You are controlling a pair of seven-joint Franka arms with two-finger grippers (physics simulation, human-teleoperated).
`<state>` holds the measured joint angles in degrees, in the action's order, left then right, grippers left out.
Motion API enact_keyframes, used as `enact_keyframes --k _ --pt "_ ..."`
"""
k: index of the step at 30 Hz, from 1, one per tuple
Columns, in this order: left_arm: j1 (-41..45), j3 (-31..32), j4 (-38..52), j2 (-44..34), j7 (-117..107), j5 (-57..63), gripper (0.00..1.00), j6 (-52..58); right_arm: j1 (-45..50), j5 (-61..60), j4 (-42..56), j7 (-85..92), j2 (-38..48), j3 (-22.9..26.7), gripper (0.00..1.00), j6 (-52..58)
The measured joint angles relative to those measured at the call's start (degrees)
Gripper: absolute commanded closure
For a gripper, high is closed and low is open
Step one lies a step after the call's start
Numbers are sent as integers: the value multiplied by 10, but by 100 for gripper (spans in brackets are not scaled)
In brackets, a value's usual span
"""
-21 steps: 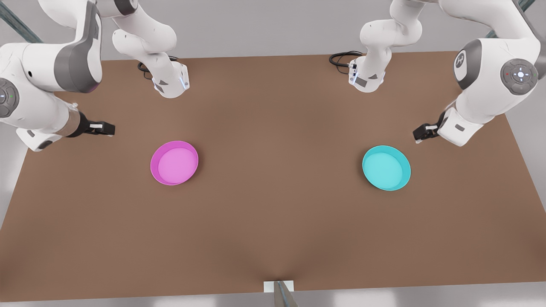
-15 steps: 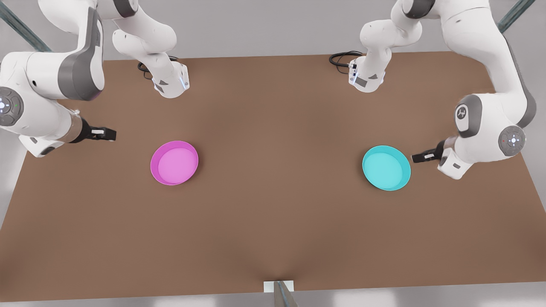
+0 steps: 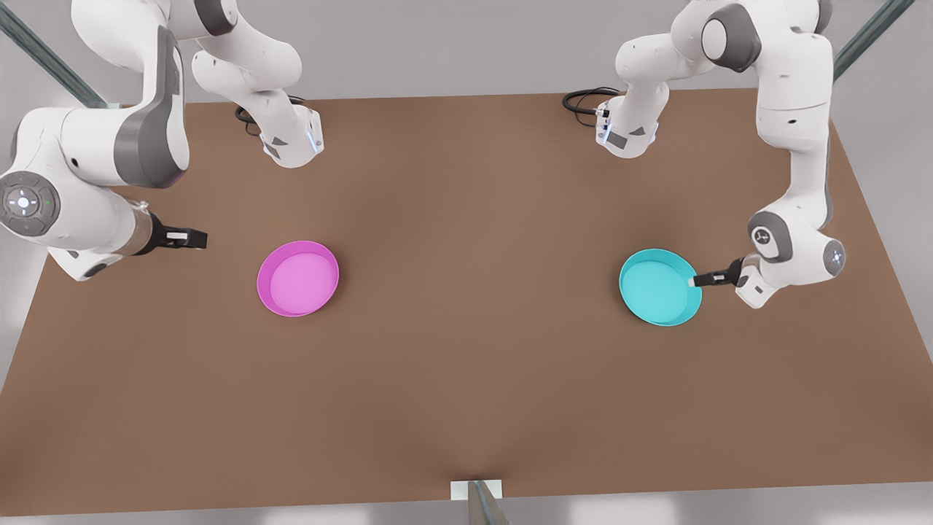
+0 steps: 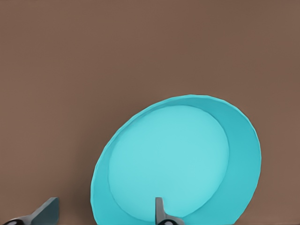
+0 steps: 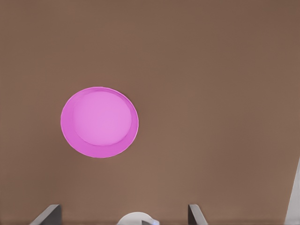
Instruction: Flip the blue plate over with the left arm, and stack the pink plate on top of the blue plate with the right arm
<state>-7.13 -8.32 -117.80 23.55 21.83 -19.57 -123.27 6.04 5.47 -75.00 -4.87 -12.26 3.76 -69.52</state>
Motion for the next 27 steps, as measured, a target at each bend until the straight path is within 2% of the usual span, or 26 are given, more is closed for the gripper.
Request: enact_keyframes --k 12,13,15,16,19,21,26,27 --pt "2 4 4 53 154 -11 0 -42 -3 0 0 -5 -9 0 0 1" --pt "2 5 4 54 162 -15 7 -44 -3 0 0 -5 -10 0 0 1" --pt "2 5 4 56 178 -21 27 -48 -4 0 0 -6 -10 0 0 1" --pt "3 5 5 57 185 -24 30 -50 -4 0 0 -6 -10 0 0 1" --pt "3 6 9 58 205 -28 30 -53 -3 0 0 -6 -11 0 0 1" --pt "3 5 12 59 216 -29 40 -55 -4 0 0 -7 -11 0 0 1" --pt "3 6 16 63 237 -31 42 -56 -4 0 0 -7 -12 0 0 1" --pt "3 6 16 65 241 -31 56 -57 -4 0 0 -7 -12 0 0 1"
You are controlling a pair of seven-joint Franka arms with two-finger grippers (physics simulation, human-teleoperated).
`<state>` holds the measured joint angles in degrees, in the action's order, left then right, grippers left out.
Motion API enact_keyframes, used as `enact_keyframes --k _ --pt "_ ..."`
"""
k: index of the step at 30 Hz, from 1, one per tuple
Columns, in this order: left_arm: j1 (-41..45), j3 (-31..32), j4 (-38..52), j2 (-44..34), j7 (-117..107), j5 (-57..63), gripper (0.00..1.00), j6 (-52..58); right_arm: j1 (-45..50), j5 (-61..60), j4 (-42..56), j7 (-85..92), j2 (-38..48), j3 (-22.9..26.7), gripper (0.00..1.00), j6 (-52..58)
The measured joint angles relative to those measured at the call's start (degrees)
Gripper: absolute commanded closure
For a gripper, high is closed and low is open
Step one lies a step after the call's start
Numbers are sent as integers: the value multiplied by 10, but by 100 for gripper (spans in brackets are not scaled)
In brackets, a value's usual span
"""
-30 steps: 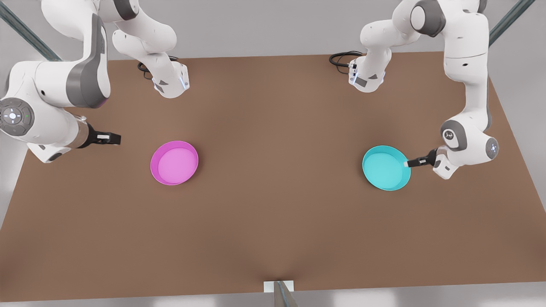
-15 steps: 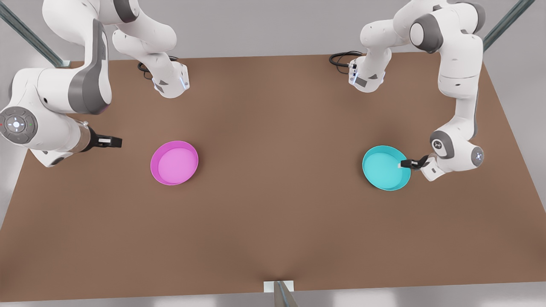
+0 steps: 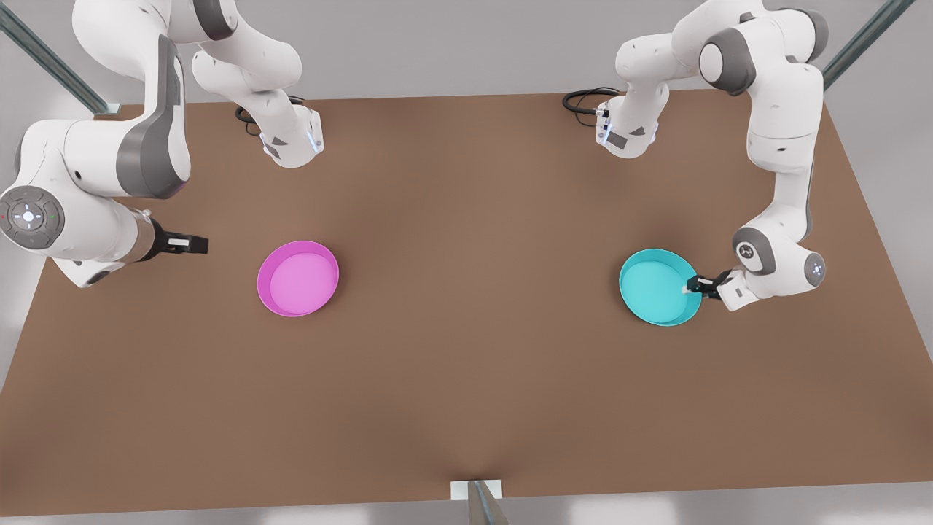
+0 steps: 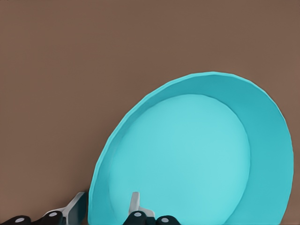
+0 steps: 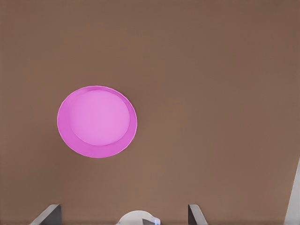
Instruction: Flip the blue plate over with the left arm, and stack the pink plate on top of the blue plate with the right arm
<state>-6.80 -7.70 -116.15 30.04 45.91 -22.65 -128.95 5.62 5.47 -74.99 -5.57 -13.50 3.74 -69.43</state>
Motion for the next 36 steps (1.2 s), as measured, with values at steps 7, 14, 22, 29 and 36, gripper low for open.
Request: enact_keyframes --k 7,14,22,29,36 --pt "0 1 0 4 17 -8 66 -1 -1 0 1 1 -3 0 0 0" --pt "2 2 5 7 26 -9 79 -2 -1 0 1 2 -4 0 0 -1" --pt "6 5 82 -9 10 30 79 29 -1 0 1 3 -5 0 0 -2" --pt "61 3 241 -46 -63 144 79 138 -9 -1 0 4 -5 0 0 -2" --pt "215 -12 466 1 -256 244 79 267 -16 -3 1 5 -12 0 0 -2"
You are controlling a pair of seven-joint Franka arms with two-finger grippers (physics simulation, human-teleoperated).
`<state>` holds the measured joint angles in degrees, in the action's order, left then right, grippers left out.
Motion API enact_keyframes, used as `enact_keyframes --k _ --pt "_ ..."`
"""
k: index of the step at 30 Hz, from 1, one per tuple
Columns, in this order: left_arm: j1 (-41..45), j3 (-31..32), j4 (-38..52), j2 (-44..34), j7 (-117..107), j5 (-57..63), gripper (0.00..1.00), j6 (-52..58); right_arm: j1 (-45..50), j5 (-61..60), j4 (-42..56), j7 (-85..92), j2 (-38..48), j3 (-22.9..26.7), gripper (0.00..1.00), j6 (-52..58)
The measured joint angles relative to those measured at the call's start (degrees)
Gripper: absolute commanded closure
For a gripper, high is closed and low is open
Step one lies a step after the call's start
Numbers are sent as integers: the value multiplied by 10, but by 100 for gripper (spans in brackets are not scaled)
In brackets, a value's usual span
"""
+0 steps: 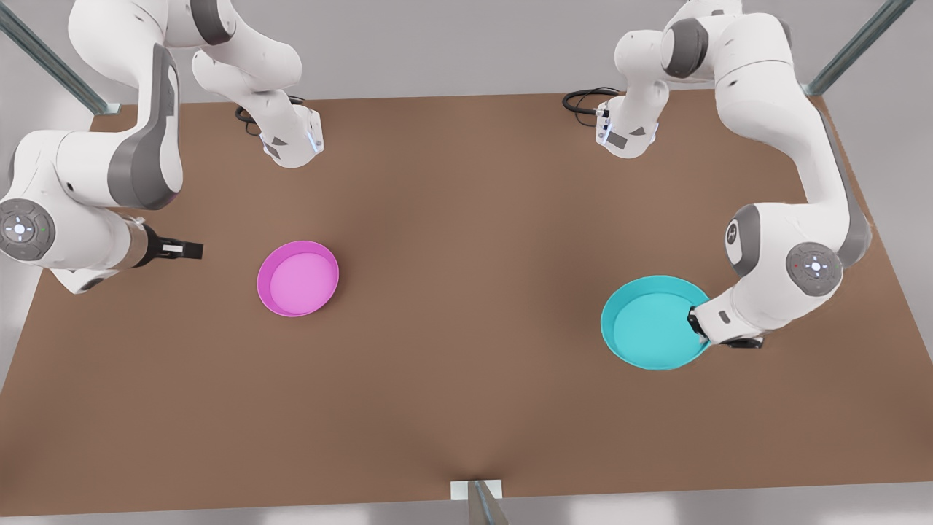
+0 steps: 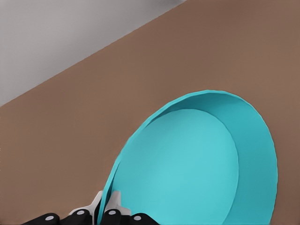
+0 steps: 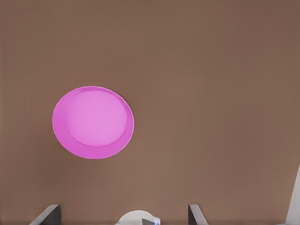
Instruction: Flip the blue plate over with the left arm, and stack the pink plate on top of the blue plate with the right arm
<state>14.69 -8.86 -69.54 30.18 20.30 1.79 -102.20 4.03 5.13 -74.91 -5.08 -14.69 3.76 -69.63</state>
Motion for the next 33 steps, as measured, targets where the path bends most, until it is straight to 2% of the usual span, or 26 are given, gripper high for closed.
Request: enact_keyframes --k 1,5,7,9,12,15,18,23,26,29,33 --pt "56 -51 8 8 -28 18 79 2 0 0 0 0 0 0 0 0" --pt "359 -347 16 99 -131 40 79 -9 -1 -1 -1 0 -2 0 0 1" --pt "481 -453 17 153 -181 46 79 -16 -4 -1 -1 1 -2 0 0 1" --pt "557 -505 17 198 -236 67 79 -22 -9 -1 -1 2 -3 0 0 1" --pt "618 -522 10 258 -328 172 79 -25 -10 -2 -1 3 -4 0 0 2" --pt "652 -507 10 283 -421 277 79 -9 -10 -2 -1 4 -6 0 0 2" --pt "664 -416 -10 289 -531 387 79 29 -10 -2 -1 5 -7 0 0 2" --pt "681 -283 -86 251 -731 568 79 108 -10 -2 -1 6 -8 0 0 2" --pt "648 -204 -92 242 -844 643 79 138 -11 -3 -1 6 -11 0 0 2" --pt "562 -73 -90 238 -945 722 79 178 -14 -5 -1 6 -12 0 0 3" --pt "541 -36 -93 251 -1060 770 79 212 -16 -6 -1 7 -13 0 0 3"
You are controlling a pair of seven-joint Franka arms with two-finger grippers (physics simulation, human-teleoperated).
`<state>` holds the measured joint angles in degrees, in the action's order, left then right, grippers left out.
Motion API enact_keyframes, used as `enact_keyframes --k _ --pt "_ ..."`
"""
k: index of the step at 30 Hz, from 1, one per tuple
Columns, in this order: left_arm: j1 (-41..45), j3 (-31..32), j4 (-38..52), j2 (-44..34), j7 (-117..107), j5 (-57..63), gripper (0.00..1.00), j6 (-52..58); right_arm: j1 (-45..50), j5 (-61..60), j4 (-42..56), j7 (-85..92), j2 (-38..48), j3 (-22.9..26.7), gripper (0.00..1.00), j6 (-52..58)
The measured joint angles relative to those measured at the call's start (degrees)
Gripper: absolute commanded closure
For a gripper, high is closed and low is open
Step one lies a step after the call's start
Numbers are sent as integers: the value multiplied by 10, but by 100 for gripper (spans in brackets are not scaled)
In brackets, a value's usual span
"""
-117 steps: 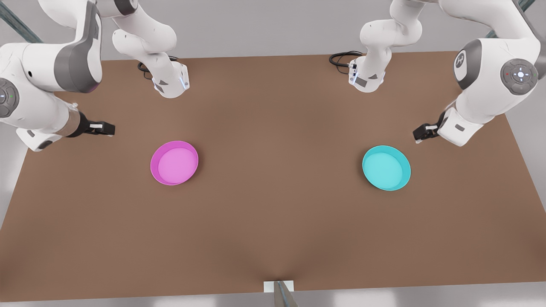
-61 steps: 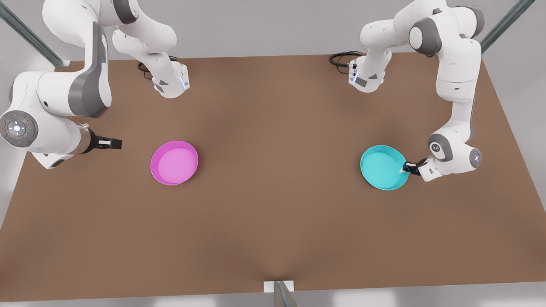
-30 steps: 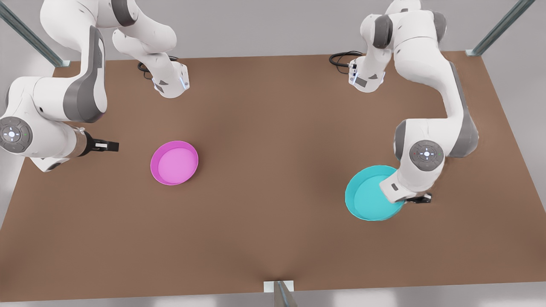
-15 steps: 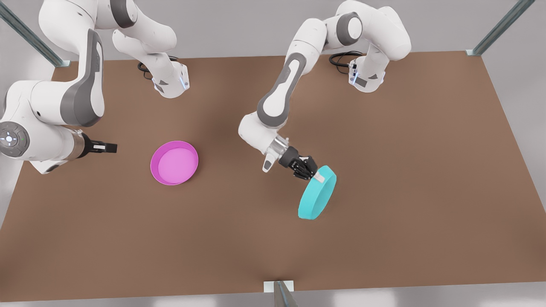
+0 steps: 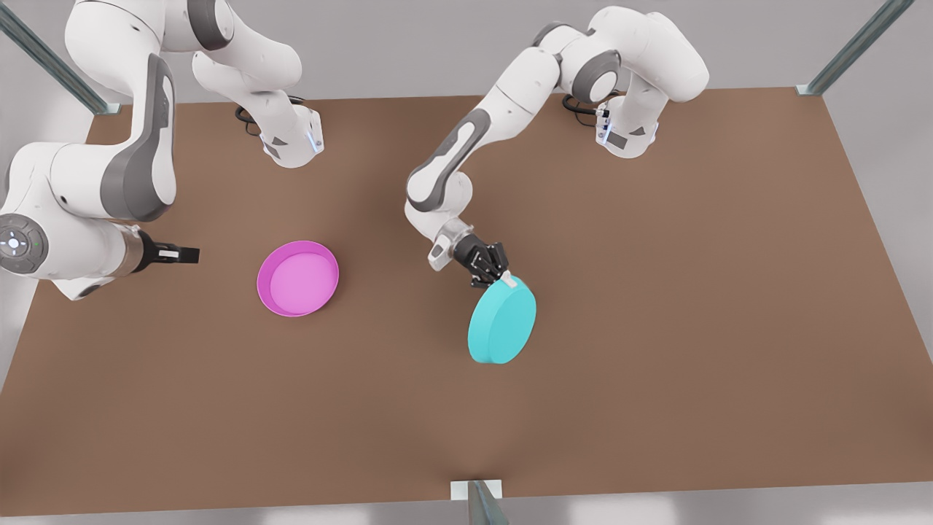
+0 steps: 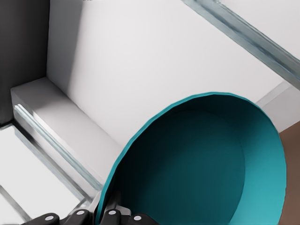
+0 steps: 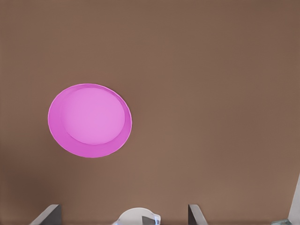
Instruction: Flip the blue plate over with the left arm, and stack the pink plate on top of the blue plate with the right arm
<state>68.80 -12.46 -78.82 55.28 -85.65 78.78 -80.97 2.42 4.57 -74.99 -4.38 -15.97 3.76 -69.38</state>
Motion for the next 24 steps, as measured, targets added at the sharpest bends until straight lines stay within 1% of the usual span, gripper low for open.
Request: enact_keyframes --k 6,14,15,16,17,18,20,21,24 --pt "-3 22 -8 24 -131 13 79 28 -6 -2 0 1 0 0 0 0" --pt "-4 30 -11 55 -254 5 79 46 -10 -2 0 4 -4 0 0 -1" --pt "-4 30 -11 57 -266 5 67 49 -9 -2 0 4 -4 0 0 -1" --pt "-4 30 -10 59 -277 4 45 51 -9 -2 0 4 -4 0 0 -2" --pt "-4 30 -9 61 -287 4 33 53 -10 -2 0 4 -4 0 0 -2" --pt "-3 31 -9 62 -297 4 15 55 -10 -2 0 5 -4 0 0 -2" --pt "-4 40 -8 62 -315 4 11 59 -10 -2 0 5 -4 0 0 -2" --pt "-4 55 -3 58 -323 3 11 60 -10 -2 0 5 -4 0 0 -2" --pt "1 90 74 61 -340 -27 10 61 -10 -2 0 6 -5 0 0 -2"
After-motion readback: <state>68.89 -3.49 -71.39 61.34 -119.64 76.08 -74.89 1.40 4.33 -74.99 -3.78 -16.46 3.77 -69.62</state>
